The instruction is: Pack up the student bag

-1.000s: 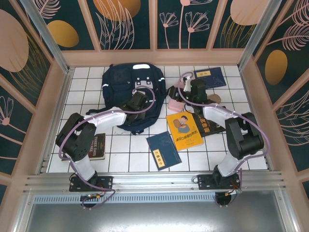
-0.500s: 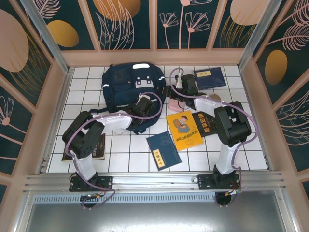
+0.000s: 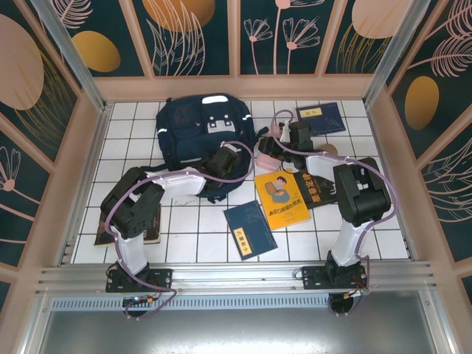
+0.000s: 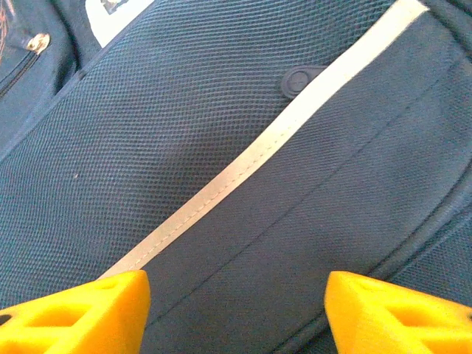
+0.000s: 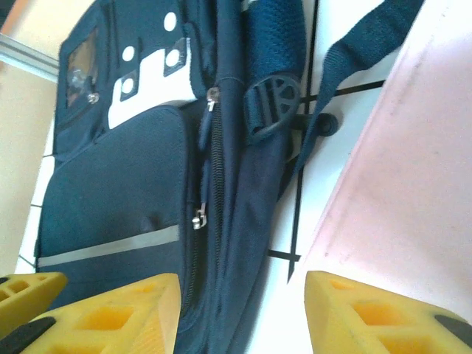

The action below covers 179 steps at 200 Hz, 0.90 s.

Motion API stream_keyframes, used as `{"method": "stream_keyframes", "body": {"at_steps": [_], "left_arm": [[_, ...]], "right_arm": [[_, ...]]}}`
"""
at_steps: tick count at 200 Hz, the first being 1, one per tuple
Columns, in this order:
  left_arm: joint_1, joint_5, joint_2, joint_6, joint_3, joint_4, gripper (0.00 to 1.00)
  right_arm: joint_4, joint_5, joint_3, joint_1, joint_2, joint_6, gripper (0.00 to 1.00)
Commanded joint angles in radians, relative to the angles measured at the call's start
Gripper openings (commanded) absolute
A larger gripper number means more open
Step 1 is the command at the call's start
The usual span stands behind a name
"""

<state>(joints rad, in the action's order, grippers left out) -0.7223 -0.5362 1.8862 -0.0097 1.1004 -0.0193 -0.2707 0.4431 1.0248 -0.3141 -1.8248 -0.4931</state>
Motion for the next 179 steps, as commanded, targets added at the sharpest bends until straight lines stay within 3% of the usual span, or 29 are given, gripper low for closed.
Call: {"method": "stream_keyframes", "body": {"at_steps": [1,39,66,113,161,179], "left_arm": [[0.006,-0.065,0.079,0.041,0.022,-0.094,0.63],[0.007,0.071,0.009,-0.029,0.131,-0.112,0.6],[0.007,0.159,0.064,-0.066,0.243,-0.136,0.55],[-0.015,0.164,0.198,-0.086,0.371,-0.169,0.5],[-0.029,0.11,0.286,-0.078,0.431,-0.192,0.51],[-0.029,0.053,0.317,-0.083,0.45,-0.212,0.48]], "right_arm": [[-0.071,0.054,-0.015,-0.002,0.048,-0.025,0.49],[-0.07,0.033,-0.034,0.01,0.067,-0.037,0.49],[-0.115,0.024,-0.09,0.048,0.106,-0.075,0.5],[-0.165,0.034,-0.141,0.094,0.141,-0.12,0.51],[-0.171,0.048,-0.14,0.096,0.128,-0.131,0.52],[-0.171,0.046,-0.143,0.095,0.133,-0.13,0.53]]}}
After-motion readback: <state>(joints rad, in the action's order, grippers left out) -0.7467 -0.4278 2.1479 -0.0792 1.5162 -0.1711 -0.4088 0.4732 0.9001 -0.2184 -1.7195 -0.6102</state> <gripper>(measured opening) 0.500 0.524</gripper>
